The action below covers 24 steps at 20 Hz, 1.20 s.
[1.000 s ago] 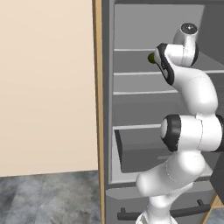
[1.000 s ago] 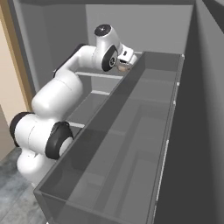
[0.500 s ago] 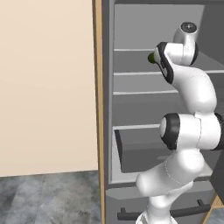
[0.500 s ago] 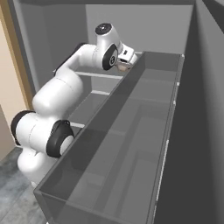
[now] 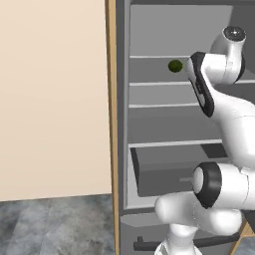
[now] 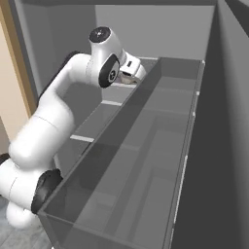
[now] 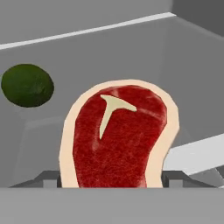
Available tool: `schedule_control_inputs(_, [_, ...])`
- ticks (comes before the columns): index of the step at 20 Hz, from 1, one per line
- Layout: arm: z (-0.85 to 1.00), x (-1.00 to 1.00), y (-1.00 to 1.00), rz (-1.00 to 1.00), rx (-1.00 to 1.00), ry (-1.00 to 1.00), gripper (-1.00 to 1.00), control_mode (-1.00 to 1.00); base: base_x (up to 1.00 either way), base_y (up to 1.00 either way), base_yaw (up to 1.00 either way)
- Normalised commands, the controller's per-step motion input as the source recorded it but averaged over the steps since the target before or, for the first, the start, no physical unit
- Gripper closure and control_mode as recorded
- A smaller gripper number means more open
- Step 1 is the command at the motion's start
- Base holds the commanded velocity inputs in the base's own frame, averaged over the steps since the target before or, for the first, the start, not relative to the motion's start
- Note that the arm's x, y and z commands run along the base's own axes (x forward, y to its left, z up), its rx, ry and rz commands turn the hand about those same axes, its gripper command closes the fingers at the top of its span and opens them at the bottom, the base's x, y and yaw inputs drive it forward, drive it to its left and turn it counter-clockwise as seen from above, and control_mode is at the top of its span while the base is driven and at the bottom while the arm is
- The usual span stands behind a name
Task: Place one lime and one steak in each tupperware on the nearby counter, to pack two identical lunches.
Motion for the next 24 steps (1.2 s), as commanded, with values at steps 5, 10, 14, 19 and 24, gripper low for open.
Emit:
schedule_control_inputs(5, [0.00,-1.00,0.55,0.00,0.00,-0.08,1.00,-1.00,0.00,0.00,0.00])
schedule_control_inputs(10, [-0.07,-1.00,0.62,0.00,0.00,-0.02,1.00,-1.00,0.00,0.00,0.00])
schedule_control_inputs(14, [-0.38,-1.00,0.26,0.00,0.00,0.04,1.00,-1.00,0.00,0.00,0.00])
schedule_control_inputs(19, [-0.98,-1.00,0.03,0.00,0.00,0.34,1.00,-1.00,0.00,0.00,0.00])
schedule_control_inputs(24, [-0.80,-0.64,0.01,0.00,0.00,0.29,1.00,-1.00,0.00,0.00,0.00])
